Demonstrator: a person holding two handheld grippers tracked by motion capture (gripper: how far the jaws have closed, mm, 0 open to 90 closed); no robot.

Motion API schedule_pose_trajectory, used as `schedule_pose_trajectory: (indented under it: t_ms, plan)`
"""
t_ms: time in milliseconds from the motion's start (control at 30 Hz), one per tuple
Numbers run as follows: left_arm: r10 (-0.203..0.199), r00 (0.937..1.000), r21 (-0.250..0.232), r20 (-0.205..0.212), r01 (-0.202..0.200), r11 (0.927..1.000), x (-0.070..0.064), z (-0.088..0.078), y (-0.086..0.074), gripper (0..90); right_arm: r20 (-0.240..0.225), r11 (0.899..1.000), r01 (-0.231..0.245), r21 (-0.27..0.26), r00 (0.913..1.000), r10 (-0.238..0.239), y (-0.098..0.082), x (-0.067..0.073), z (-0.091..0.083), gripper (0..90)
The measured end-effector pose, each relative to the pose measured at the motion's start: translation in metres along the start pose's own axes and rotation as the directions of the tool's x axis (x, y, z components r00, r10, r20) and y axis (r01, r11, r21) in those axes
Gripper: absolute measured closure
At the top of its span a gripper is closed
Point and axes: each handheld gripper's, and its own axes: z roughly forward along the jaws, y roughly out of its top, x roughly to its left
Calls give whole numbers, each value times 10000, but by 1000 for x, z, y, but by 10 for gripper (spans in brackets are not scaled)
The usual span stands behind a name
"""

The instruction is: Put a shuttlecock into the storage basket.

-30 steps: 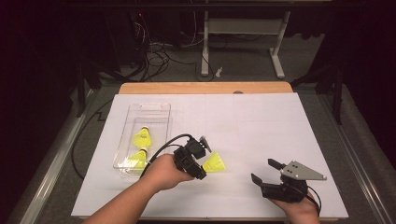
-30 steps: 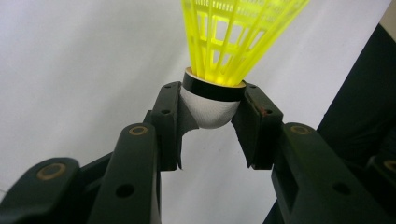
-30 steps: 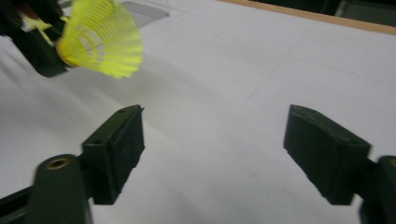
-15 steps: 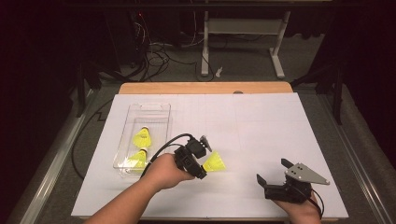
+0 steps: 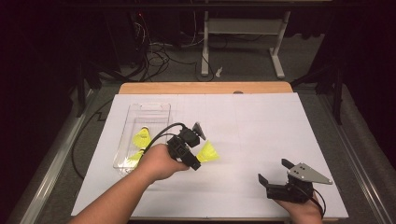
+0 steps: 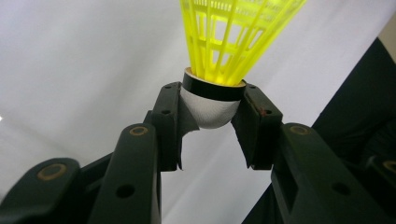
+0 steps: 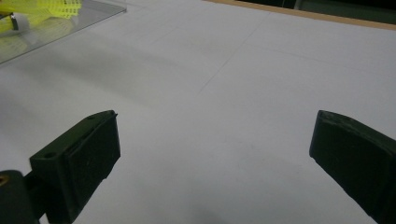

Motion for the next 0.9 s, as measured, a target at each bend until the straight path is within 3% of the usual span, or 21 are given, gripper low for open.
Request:
schedule_pose_trajectory:
  t_ms: [433, 667, 900]
  plan:
    - [-1005, 9943, -324, -357, 994, 9945, 27, -39, -22, 640, -33, 9999, -121, -35, 9999, 121, -1, -3, -3, 39]
    - [-1618, 9848, -481, -637, 1589, 9861, 45, -56, -35, 640, -130, 9999, -131, -37, 9998, 130, -1, -1, -3, 44]
    - [-2247, 9708, -708, -840, 2191, 9731, 62, -62, -48, 640, -123, 9999, -107, -10, 9999, 106, -1, -1, -2, 48]
